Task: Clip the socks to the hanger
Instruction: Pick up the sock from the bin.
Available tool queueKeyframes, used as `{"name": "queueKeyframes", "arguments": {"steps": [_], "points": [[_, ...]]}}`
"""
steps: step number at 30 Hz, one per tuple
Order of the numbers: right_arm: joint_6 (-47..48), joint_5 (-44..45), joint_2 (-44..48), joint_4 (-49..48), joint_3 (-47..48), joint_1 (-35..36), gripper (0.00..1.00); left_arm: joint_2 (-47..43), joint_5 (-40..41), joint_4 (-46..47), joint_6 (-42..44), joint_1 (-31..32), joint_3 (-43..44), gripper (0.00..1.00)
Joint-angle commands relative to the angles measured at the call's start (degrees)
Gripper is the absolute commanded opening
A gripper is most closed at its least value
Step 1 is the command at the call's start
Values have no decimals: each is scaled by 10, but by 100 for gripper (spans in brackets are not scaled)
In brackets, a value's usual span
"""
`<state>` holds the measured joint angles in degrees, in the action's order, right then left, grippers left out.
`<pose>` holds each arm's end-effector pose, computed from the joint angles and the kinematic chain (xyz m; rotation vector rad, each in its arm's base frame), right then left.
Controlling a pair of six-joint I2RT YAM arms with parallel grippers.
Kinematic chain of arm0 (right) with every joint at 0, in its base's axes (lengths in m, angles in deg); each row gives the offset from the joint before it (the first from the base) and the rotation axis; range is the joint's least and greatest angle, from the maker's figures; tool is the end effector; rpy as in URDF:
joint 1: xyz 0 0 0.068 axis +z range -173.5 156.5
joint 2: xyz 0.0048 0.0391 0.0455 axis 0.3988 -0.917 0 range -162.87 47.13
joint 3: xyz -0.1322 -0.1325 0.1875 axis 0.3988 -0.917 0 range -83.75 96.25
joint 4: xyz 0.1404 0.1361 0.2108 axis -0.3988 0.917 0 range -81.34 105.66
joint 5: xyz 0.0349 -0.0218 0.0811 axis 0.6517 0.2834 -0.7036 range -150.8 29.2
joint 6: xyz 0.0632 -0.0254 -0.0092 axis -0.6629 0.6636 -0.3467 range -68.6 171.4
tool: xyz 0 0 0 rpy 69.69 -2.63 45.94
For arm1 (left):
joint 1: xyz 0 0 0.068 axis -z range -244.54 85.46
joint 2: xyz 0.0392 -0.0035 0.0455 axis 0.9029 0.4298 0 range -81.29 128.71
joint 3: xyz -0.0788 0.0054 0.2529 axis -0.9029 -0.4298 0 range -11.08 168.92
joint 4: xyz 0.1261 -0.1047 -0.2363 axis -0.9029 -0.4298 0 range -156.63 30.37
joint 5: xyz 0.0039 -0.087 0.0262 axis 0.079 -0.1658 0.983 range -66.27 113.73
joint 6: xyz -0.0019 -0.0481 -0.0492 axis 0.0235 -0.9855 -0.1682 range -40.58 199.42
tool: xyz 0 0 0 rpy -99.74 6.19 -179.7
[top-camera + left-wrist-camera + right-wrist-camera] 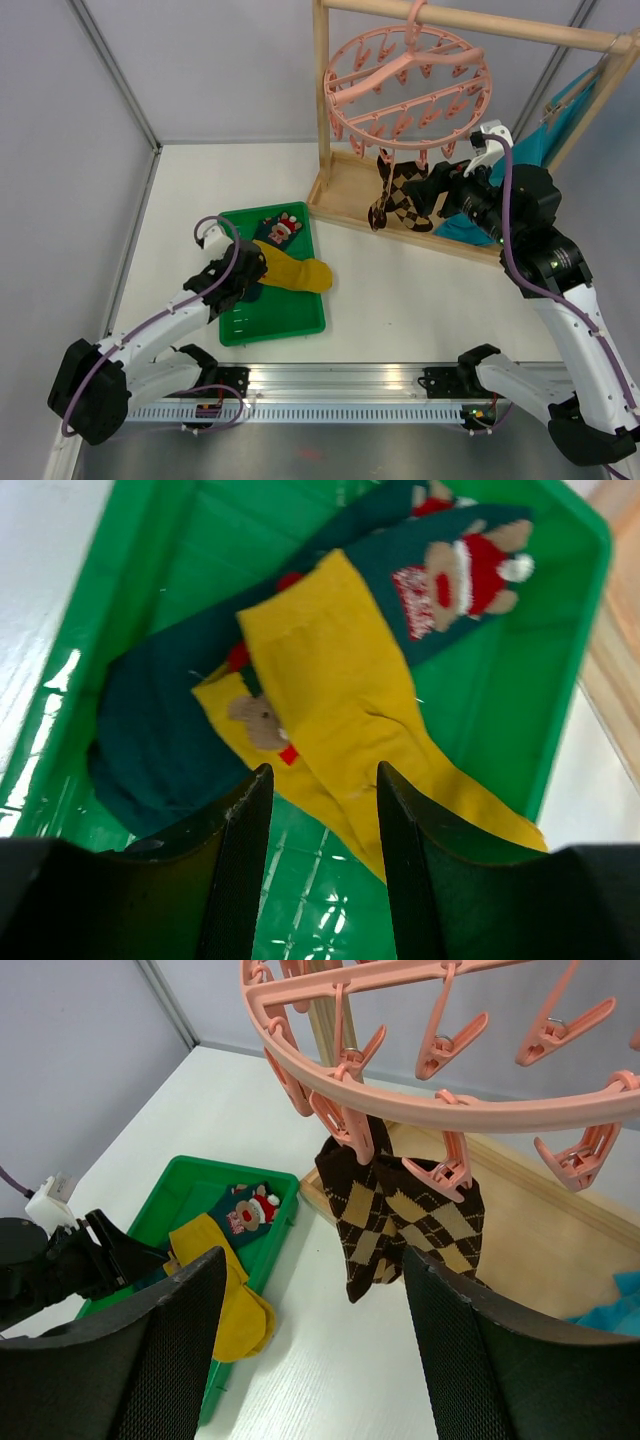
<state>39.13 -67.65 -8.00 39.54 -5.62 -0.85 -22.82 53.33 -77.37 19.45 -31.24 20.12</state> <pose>0.2090 0.0945 0.4675 -0.2473 1.7209 0.5531 0.2179 -0.1102 0.1733 -0.7528 2.1169 -0.2671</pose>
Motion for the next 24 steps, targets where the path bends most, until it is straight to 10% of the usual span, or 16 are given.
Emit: {"name": "queueKeyframes", "arguments": {"steps": [1, 24], "points": [[-4, -6, 6, -8, -5, 1, 78, 15, 23, 4, -62, -14, -6, 51], [-6, -2, 14, -11, -21, 1, 77, 168, -39, 117, 13, -108, 57, 45]]}}
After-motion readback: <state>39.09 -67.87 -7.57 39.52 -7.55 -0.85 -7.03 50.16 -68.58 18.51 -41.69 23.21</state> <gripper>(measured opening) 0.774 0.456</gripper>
